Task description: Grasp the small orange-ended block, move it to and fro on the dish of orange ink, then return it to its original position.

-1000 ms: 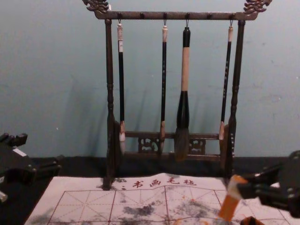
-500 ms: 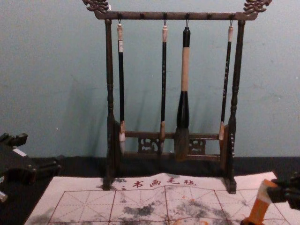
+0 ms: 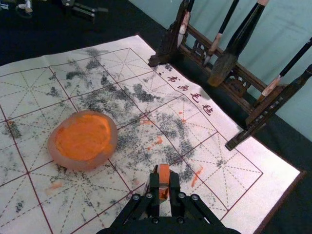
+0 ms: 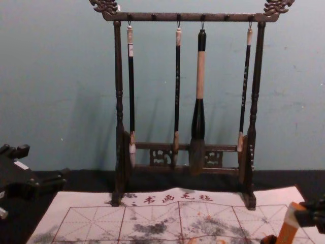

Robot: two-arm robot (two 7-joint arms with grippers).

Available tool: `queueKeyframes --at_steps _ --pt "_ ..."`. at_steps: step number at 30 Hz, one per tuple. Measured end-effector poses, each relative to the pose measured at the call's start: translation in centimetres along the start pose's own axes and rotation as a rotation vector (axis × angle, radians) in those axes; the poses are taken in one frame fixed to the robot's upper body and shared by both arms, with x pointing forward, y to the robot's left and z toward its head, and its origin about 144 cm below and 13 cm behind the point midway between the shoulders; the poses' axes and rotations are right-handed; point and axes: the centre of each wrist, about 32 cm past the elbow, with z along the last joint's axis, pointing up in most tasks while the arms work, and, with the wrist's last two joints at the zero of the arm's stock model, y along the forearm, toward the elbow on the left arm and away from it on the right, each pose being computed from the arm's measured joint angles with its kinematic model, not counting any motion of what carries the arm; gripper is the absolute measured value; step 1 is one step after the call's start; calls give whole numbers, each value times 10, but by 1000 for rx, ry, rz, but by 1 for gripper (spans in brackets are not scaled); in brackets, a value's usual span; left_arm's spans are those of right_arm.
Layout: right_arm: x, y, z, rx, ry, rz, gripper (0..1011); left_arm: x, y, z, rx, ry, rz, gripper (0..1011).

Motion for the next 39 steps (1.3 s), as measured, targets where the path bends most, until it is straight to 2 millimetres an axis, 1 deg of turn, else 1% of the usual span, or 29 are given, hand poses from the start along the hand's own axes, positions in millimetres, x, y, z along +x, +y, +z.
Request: queueKeyframes --at_steps 39 --pt "2 25 -8 -52 26 47 80 0 0 0 0 0 0 1001"
